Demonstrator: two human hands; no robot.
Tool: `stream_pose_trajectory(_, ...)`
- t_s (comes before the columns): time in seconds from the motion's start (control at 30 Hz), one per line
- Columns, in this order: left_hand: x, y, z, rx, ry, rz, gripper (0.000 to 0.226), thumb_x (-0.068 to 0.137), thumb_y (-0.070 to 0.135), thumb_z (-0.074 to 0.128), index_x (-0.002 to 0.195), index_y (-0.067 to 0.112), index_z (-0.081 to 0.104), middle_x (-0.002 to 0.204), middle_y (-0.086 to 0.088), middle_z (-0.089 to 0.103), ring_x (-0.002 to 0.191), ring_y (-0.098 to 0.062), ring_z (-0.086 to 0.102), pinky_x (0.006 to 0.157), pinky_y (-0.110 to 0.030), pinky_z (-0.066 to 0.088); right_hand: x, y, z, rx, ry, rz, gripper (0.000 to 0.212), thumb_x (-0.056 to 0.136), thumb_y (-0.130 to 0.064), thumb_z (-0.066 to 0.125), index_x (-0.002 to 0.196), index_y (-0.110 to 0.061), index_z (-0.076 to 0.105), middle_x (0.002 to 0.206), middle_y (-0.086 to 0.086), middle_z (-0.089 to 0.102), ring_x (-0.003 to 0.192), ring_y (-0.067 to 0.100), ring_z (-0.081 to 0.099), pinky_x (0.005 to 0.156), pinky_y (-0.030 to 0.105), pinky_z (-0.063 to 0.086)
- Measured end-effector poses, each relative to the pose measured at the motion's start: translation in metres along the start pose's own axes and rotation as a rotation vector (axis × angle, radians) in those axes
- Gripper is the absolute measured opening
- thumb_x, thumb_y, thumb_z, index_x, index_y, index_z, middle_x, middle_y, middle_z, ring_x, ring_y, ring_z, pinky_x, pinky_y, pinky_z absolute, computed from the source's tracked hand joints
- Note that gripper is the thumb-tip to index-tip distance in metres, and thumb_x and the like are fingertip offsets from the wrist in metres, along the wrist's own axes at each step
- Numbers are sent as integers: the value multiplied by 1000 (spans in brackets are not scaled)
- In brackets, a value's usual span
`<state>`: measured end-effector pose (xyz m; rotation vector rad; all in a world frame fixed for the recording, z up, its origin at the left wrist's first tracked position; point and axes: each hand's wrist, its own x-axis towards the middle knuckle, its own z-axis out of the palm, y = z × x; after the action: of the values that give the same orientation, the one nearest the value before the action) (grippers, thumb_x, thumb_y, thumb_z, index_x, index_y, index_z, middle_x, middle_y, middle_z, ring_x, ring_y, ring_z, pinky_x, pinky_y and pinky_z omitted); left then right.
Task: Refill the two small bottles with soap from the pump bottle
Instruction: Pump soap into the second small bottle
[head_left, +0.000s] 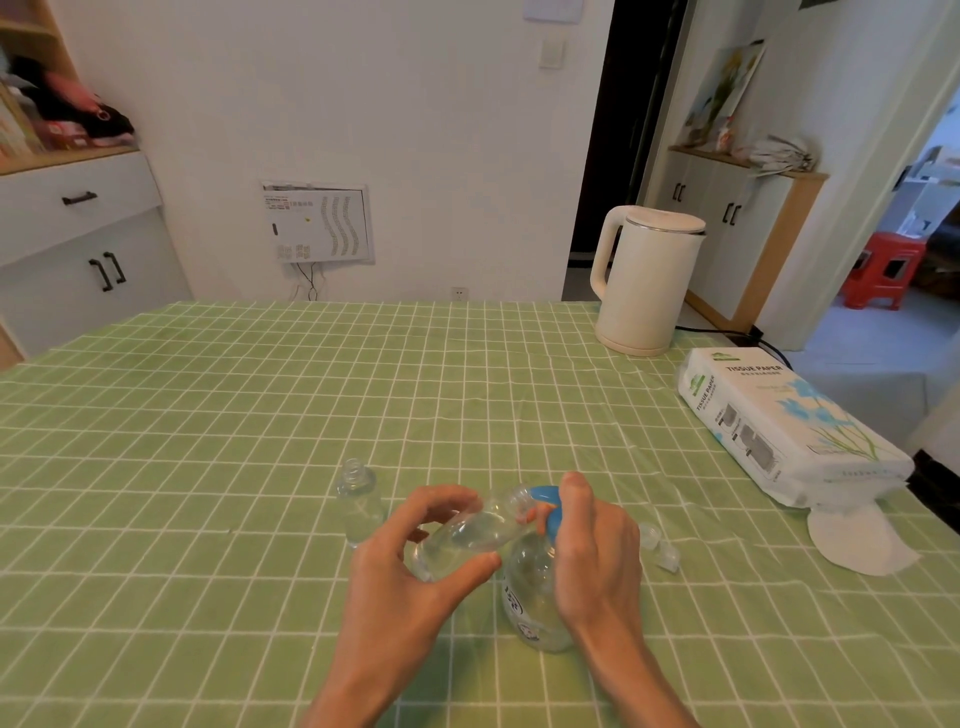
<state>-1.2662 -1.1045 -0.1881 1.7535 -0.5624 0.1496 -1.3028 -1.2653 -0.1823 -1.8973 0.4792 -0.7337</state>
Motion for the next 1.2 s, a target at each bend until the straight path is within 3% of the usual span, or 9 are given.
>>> stream_pose_trajectory(0.2,0,2,2,-28,-12,-1,40,65,43,84,104,41,71,111,16,77,106,-12,70,89,-30,46,1,-5,-2,-18,12,-39,58,89,-57,24,41,-43,55,38,-19,45,42,6,45,53,29,28)
stream_pose_trajectory(0.33,0,2,3,-28,-36,-3,41,66,45,82,105,41,72,110,17,78,107,-11,69,90,-26,44,2,0,-2,-23,-9,-41,55,83,-53,26,48,-21,52,46,-7,55,48,16,45,51,38,37)
stream_pose_trajectory(0.47,-1,1,3,-32,-42,-15,40,66,41,84,105,39,74,111,16,78,107,-13,70,91,-25,45,1,-2,-3,-55,-3,-52,48,85,-51,28,45,-34,47,41,-11,40,45,11,37,51,30,26)
stream_pose_trajectory(0.6,-1,3,4,-55,-24,-24,42,65,46,83,106,40,73,112,15,78,106,-15,71,91,-25,47,0,-3,-2,-22,-15,-9,64,92,-62,23,43,-37,55,41,-13,49,44,7,45,55,34,33)
stream_pose_trajectory(0.73,-1,4,3,-53,-20,-34,42,64,45,83,105,41,74,111,16,79,107,-13,71,91,-28,46,-1,-7,-2,-17,-4,-15,63,91,-63,22,40,-42,54,37,-17,44,41,5,44,55,31,30)
stream_pose_trajectory(0.87,-1,5,4,-49,-20,-46,43,64,47,83,105,42,74,111,18,78,108,-11,70,91,-26,44,0,-6,-3,-30,-7,-51,54,88,-52,26,43,-39,52,38,-16,42,42,6,44,51,22,24)
stream_pose_trajectory(0.97,-2,5,4,-46,-18,-47,41,63,48,82,102,40,76,109,19,79,107,-10,70,90,-26,45,1,-1,-4,-40,-13,-55,46,86,-44,31,46,-29,51,42,-9,45,43,9,39,50,27,25)
stream_pose_trajectory(1.07,-2,5,5,-51,-14,-48,42,63,46,82,103,37,76,108,19,79,104,-9,71,90,-28,46,1,1,-3,-33,-23,-54,47,83,-49,29,47,-23,48,42,-9,44,43,8,39,48,25,25)
stream_pose_trajectory(1.2,-3,5,4,-54,-11,-48,41,63,46,82,103,37,76,109,17,79,106,-11,71,91,-28,46,0,-3,-3,-27,-9,-57,51,86,-52,26,44,-37,50,39,-14,42,42,5,41,50,21,25)
